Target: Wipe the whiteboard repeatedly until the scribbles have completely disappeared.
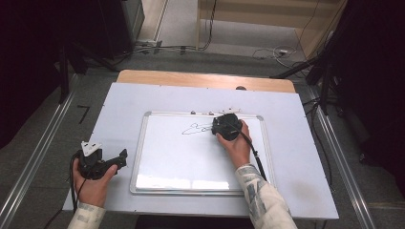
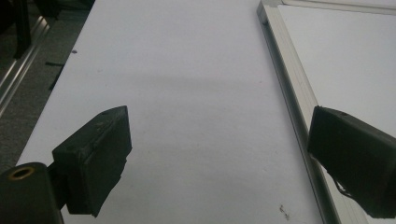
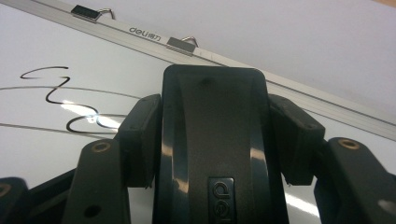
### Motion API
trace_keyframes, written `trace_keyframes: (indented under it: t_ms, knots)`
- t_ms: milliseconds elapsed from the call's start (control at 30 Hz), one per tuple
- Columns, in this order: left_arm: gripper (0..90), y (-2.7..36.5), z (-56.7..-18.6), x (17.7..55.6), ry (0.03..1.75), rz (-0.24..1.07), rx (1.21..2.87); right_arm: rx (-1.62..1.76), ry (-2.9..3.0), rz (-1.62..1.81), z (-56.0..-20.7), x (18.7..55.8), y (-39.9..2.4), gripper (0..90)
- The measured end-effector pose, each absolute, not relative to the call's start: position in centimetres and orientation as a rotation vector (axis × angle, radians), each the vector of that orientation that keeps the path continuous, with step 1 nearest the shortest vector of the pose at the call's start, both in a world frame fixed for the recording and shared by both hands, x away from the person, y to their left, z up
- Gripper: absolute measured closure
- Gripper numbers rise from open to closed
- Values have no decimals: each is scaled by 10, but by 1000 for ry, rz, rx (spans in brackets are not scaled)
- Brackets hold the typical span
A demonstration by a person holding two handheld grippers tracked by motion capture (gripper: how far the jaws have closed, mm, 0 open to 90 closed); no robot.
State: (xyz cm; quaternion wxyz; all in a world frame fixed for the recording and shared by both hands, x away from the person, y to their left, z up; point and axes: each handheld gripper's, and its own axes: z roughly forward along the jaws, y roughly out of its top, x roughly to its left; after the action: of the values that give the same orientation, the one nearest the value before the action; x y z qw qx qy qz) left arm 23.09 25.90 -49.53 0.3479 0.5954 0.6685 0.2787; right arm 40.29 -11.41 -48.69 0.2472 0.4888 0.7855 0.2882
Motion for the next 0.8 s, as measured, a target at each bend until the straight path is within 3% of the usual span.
trace_keyframes:
  t_ms: [800]
  knots:
    - [70,259,-495,231,1733,721,1540,1289,2172,796,-487,402,-94,390]
